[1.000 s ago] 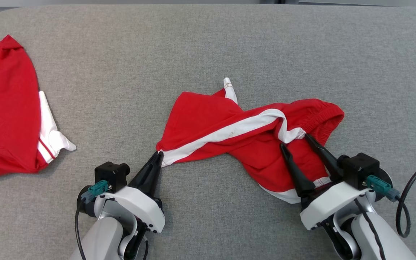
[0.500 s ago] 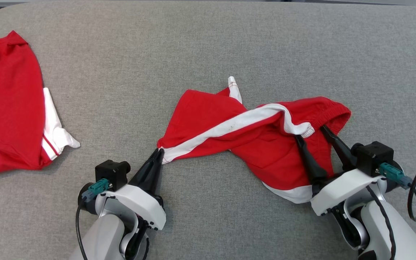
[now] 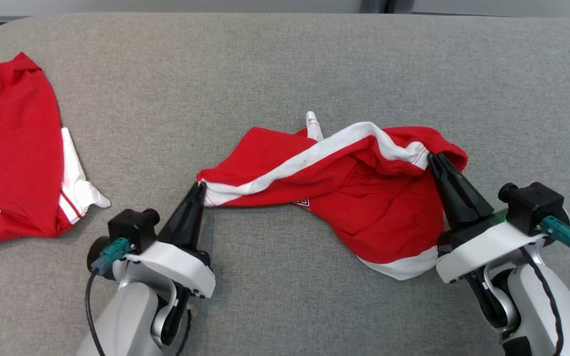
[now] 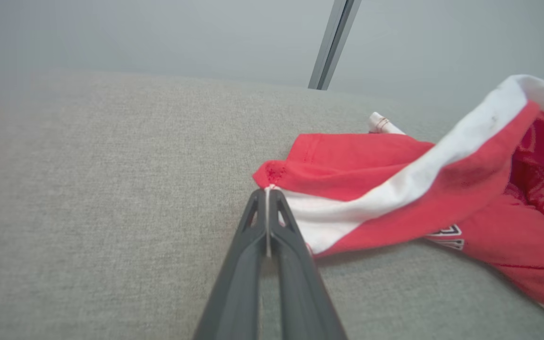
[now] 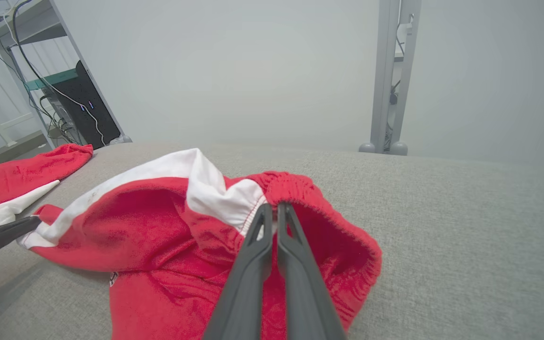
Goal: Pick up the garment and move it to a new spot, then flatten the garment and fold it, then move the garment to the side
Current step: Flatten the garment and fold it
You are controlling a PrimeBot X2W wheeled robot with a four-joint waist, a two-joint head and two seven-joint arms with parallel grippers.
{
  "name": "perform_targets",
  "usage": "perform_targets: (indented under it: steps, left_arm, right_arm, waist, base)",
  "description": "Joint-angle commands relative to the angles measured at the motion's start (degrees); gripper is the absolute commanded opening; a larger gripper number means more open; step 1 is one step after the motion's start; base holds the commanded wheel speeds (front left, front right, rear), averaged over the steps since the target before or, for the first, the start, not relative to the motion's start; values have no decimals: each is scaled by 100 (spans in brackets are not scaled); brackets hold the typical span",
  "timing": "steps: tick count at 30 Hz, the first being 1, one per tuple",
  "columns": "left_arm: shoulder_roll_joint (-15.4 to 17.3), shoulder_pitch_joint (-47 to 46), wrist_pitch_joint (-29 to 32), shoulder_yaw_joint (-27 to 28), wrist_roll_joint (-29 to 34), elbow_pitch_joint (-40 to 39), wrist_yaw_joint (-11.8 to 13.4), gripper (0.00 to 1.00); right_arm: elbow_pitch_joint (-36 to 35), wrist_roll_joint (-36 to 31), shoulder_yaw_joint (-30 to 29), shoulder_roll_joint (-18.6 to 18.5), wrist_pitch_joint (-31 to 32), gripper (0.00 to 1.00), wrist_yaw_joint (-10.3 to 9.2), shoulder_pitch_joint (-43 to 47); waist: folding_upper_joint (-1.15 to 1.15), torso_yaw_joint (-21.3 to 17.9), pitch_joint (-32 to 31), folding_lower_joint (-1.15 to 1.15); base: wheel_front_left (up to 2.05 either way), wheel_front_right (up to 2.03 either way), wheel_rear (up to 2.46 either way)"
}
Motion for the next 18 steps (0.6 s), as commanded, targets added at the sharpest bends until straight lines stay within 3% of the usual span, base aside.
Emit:
perform_targets:
  steps: [1, 6, 18]
  left_arm:
    - [95, -65, -43, 83, 86, -216, 44, 0]
    - [210, -99, -61, 220, 225, -861, 122, 0]
    - [694, -190, 13, 680, 758, -3376, 459, 0]
  right_arm:
    - [-172, -19, -41, -50, -65, 0, 1, 36]
    - [-561, -82, -163, -122, -46, 0, 1, 27]
    - [-2064, -228, -744, -558, 215, 0, 1, -180]
  waist:
    - [0, -32, -54, 0]
    - [0, -99, -179, 0]
    - [0, -385, -643, 0]
  base:
    - [0, 0, 0]
    - [0, 0, 0]
    - [0, 0, 0]
